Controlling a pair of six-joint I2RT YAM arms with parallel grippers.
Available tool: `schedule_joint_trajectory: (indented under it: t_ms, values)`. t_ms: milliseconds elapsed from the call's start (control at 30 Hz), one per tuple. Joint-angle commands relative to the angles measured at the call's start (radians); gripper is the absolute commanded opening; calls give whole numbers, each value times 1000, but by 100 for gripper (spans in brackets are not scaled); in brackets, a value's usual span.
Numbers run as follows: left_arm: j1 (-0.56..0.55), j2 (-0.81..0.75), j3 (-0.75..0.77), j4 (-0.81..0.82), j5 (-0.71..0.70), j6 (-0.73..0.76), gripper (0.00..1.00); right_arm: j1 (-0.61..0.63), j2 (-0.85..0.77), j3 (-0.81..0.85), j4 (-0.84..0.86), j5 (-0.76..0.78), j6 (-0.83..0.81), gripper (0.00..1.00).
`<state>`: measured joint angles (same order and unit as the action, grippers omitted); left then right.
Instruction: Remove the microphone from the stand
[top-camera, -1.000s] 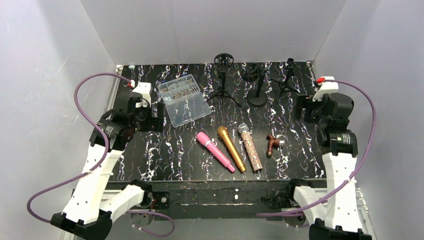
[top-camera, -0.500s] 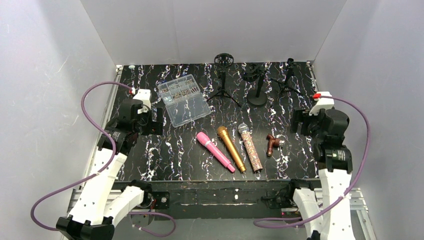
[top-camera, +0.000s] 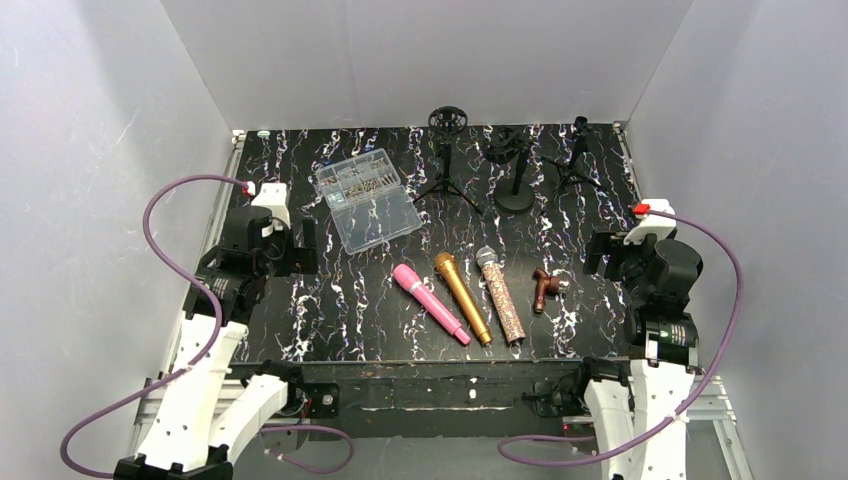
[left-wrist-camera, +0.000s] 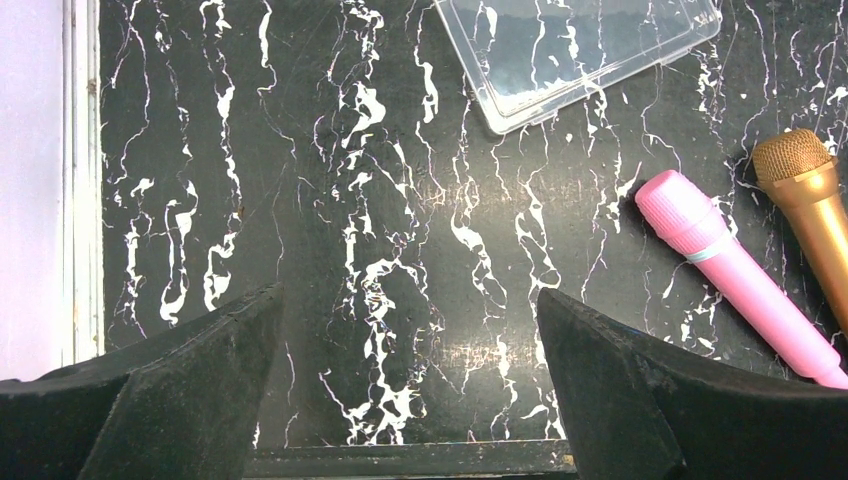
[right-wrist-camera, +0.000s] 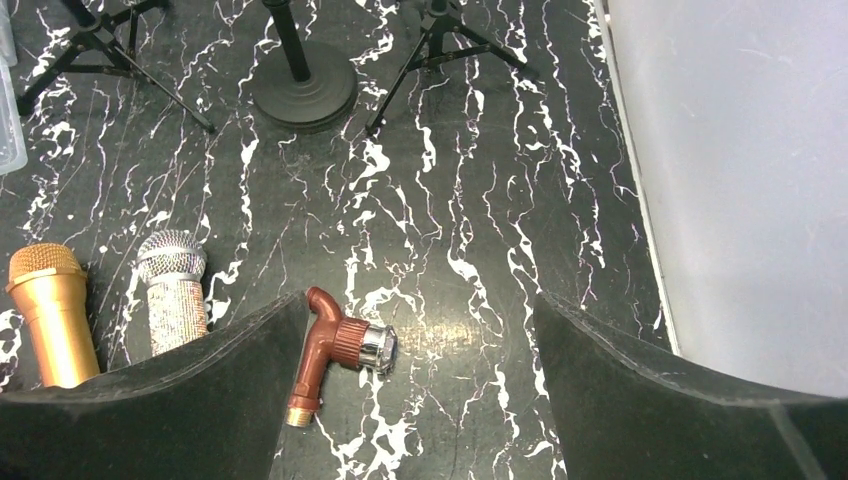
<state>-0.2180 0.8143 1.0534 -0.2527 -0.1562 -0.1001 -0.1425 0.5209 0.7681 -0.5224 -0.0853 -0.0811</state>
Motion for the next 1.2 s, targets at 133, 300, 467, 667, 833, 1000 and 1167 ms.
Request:
schedule_joint_trajectory:
  t_ms: [133, 300, 467, 667, 833, 1000, 1167]
  values:
    - [8, 2, -58, 42, 4, 24, 98, -21, -23, 17, 31, -32, 13, 91]
    - [7, 4, -118, 111, 28, 58, 98, -25, -16, 42, 20, -42, 17, 91]
    - [6, -10, -150, 148, 33, 96, 98, -30, -10, 51, 17, -52, 21, 91]
    - [8, -50, -201, 157, 64, 146, 98, -44, -16, 41, 14, -79, 25, 91]
    - [9, -65, -212, 151, 76, 145, 98, -51, -16, 44, 12, -96, 26, 91]
    - [9, -72, -206, 131, 87, 137, 98, -54, -9, 53, 10, -107, 27, 92]
    - [12, -73, -192, 115, 93, 127, 98, -56, 5, 61, 8, -112, 27, 92]
